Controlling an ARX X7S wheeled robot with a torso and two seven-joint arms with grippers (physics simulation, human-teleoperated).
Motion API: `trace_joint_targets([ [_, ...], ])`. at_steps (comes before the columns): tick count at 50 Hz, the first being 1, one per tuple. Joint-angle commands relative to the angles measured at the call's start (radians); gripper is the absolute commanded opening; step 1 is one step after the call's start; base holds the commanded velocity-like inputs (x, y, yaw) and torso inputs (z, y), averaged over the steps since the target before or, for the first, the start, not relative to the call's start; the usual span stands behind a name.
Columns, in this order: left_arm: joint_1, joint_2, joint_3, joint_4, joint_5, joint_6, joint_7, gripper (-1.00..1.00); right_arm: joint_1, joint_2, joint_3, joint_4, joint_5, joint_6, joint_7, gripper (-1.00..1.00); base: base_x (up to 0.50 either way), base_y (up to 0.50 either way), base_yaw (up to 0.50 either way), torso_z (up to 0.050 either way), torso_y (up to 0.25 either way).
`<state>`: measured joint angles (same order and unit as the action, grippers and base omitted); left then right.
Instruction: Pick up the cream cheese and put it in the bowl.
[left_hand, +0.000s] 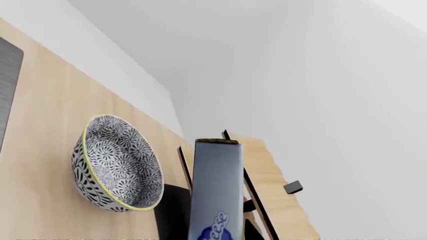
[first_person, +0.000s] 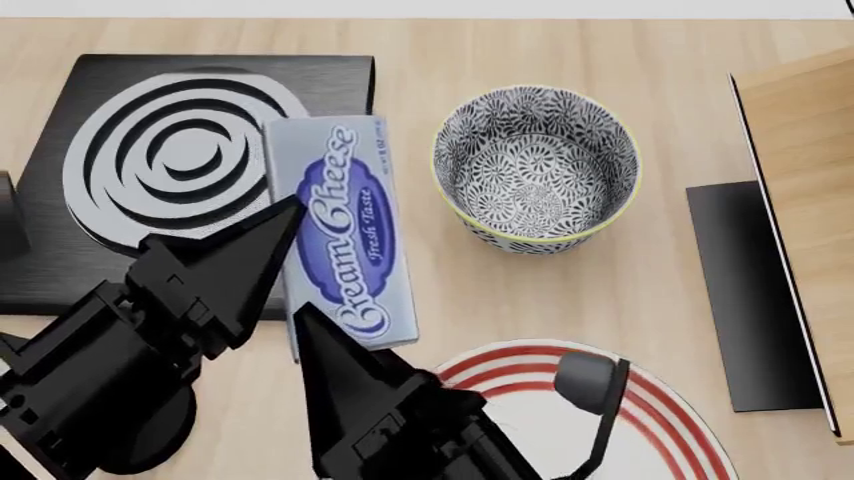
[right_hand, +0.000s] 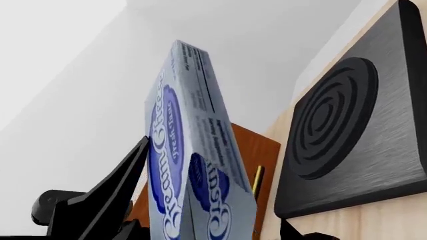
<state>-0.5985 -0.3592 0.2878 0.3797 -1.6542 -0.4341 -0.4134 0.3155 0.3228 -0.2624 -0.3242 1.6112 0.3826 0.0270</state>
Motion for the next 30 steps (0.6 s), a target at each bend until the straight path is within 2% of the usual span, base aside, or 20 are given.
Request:
trace_joint_targets([
  [1, -0.009, 0.001, 0.001, -0.003, -0.027, 0.009, 0.009, -1.0, 0.022, -0.009, -0.013, 0.031, 0.0, 0.003, -0.005, 1.0, 0.0, 0.0, 0.0, 0.0, 0.0],
  [3, -0.008, 0.002, 0.004, -0.011, -0.024, 0.008, 0.013, -1.0, 0.023, -0.009, -0.013, 0.028, 0.0, 0.002, -0.002, 1.0, 0.0, 0.0, 0.0, 0.0, 0.0],
  [4, -0.008, 0.002, 0.005, -0.013, -0.023, 0.008, 0.014, -1.0, 0.022, -0.009, -0.013, 0.025, 0.0, 0.001, -0.002, -1.0, 0.0, 0.0, 0.0, 0.0, 0.0],
  [20, 0.013, -0.016, -0.003, -0.012, -0.021, 0.018, 0.01, -1.0, -0.023, 0.016, 0.006, -0.057, -0.012, -0.022, 0.005, -1.0, 0.0, 0.0, 0.0, 0.001, 0.001],
  [21, 0.012, -0.018, -0.002, -0.012, -0.018, 0.017, 0.006, 1.0, -0.027, 0.017, 0.01, -0.06, -0.018, -0.027, 0.004, -1.0, 0.0, 0.0, 0.0, 0.0, 0.0],
  [30, 0.012, -0.032, 0.015, 0.0, 0.022, 0.009, -0.015, 1.0, -0.046, 0.026, 0.036, -0.085, -0.027, -0.055, 0.024, -1.0, 0.0, 0.0, 0.0, 0.0, 0.001],
])
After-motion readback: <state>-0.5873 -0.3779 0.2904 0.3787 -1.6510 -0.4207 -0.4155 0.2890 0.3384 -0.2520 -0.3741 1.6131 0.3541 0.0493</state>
